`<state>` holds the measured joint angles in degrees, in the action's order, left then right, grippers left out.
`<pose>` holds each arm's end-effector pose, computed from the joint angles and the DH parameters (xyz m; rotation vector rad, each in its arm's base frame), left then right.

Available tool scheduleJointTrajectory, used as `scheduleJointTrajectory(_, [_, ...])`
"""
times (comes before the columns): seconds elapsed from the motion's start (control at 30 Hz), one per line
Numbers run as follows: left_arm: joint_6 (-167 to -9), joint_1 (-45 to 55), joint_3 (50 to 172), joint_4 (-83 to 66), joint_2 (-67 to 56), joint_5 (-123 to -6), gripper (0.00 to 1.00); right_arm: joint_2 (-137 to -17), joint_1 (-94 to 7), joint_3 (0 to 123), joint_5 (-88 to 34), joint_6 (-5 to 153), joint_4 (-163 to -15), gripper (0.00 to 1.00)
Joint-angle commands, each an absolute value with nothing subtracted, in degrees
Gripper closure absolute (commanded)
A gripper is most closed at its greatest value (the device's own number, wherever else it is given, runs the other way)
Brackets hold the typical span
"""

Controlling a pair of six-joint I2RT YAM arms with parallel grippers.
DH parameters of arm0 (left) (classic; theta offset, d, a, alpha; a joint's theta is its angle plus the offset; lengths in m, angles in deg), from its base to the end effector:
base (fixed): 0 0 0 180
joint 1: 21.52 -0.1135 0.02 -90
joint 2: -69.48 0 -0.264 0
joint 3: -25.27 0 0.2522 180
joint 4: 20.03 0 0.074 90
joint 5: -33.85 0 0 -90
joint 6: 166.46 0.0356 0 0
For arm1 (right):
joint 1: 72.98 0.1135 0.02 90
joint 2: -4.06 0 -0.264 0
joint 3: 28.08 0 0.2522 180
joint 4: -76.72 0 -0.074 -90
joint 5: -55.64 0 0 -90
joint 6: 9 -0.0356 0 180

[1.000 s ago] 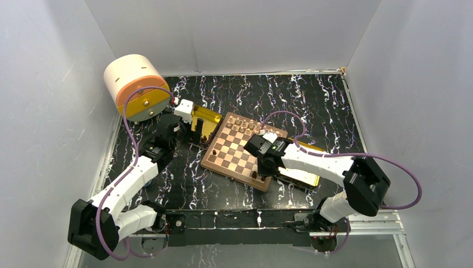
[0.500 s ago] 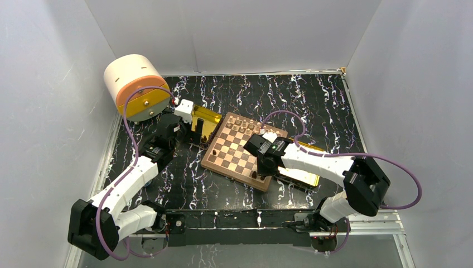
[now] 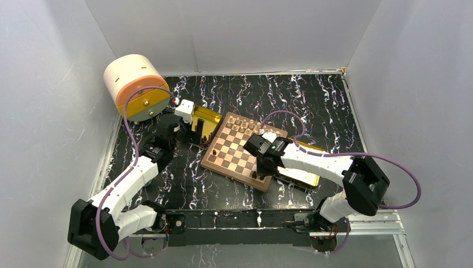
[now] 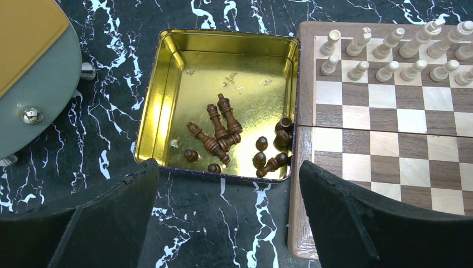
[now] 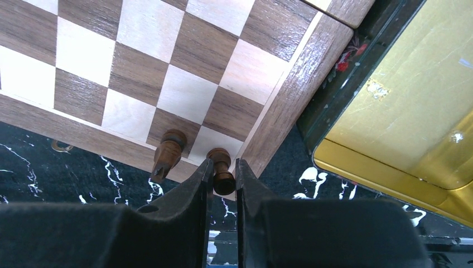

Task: Set up the chess pieces on the board
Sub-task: Place the chess piece on the chessboard.

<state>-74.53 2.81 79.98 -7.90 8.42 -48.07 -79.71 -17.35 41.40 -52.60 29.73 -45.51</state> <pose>0.2267 -0.0970 0.2820 0.3357 1.8622 -0.1334 0.1610 0.2157 0.2111 -0.0344 2.7017 0.0843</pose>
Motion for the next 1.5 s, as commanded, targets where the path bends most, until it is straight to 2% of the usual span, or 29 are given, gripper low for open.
scheduleJointTrajectory(0.0, [-73.88, 3.04, 79.98, -8.46, 10.14, -48.98, 0.07, -79.49, -16.99, 41.80, -52.93, 27.91, -47.14, 0.71])
scheduleJointTrajectory(0.23, [-73.74, 3.08, 79.90, -8.38, 10.59, -49.11, 0.07, -79.20, -16.93, 42.54, -53.50, 27.64, -46.30, 0.70])
scheduleJointTrajectory(0.3, [-73.75, 3.08, 79.83, -8.35, 10.73, -49.08, 0.07, -79.45, -16.95, 42.57, -53.82, 27.63, -45.62, 0.74])
scheduleJointTrajectory(0.43, [-73.56, 3.08, 79.74, -8.30, 10.86, -49.09, 0.07, -80.28, -16.99, 43.05, -53.63, 27.61, -44.76, 0.74])
scheduleJointTrajectory(0.97, [-73.70, 3.08, 79.81, -8.58, 10.56, -49.16, 0.07, -80.10, -16.83, 44.47, -53.10, 28.25, -45.83, 0.59])
scheduleJointTrajectory(1.47, [-73.47, 3.08, 79.46, -8.91, 10.25, -49.46, 0.07, -79.18, -16.88, 43.25, -51.47, 28.21, -47.23, 0.64])
